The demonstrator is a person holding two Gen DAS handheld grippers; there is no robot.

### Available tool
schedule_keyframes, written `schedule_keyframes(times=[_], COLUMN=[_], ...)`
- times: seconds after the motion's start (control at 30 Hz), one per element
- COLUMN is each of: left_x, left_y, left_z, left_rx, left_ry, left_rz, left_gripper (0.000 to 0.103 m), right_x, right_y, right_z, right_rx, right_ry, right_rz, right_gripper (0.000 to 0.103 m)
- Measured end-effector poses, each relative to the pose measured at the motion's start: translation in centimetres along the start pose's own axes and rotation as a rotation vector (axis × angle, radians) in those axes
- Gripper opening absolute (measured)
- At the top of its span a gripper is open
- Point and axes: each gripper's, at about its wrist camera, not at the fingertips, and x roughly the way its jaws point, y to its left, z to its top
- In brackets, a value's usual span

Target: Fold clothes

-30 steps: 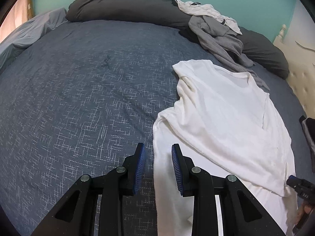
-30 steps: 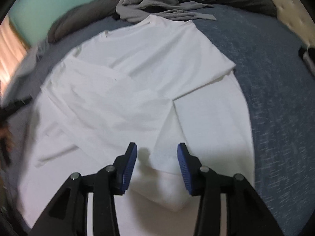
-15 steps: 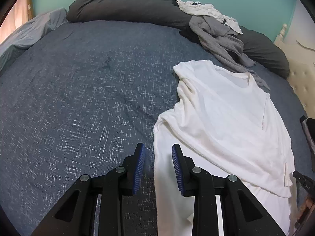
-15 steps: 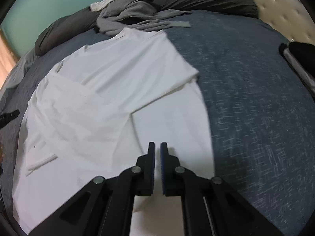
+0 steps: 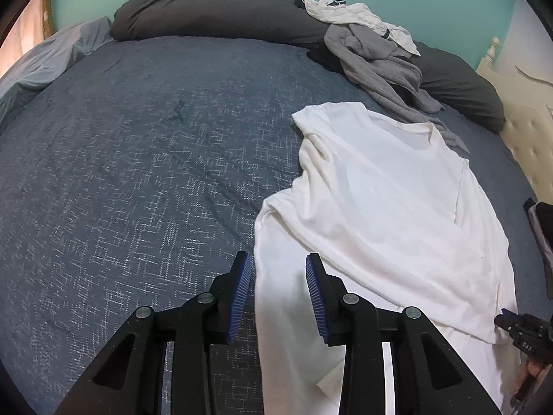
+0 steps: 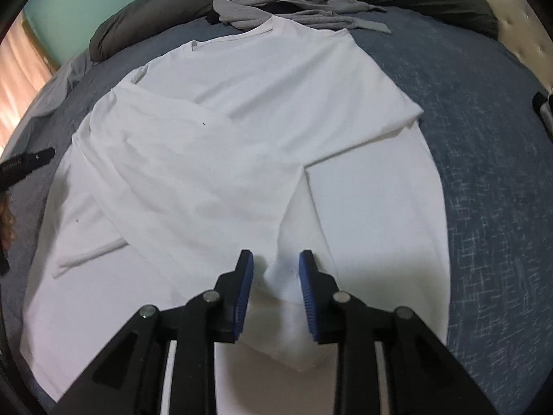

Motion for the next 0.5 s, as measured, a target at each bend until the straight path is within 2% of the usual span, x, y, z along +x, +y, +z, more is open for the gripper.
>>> schedule_keyframes(times=[0.07, 0.1, 0.3, 0.5], left_x=[0.1, 0.1, -0.2, -0.4], left_y=[0.0, 0.0, 0.2, 0.5], left_z=[0.0, 0.0, 0.1, 0.3], left_rx=[-0.003, -0.001, 0.0, -0.003], left_ry=[0.001, 0.002, 0.0, -0.002], left_rz=[-0.002, -0.003, 0.007, 0.017], left_gripper=[0.036, 0.036, 0.037, 0.037], right_x=[-0.1, -0.2, -2.2, -2.0], right_y=[-0.3, -0.6, -3.3, -6.6], right_z=[-0.2, -0.2, 0.0, -0.1], right_rx=[-0.001, 0.007, 0.102, 0.225], right_ry=[-0.004, -0.01, -0.079, -0.07], right_rz=[-0.011, -0.009, 0.016, 0.044], right_gripper=[0.004, 0.003, 0.003, 0.003])
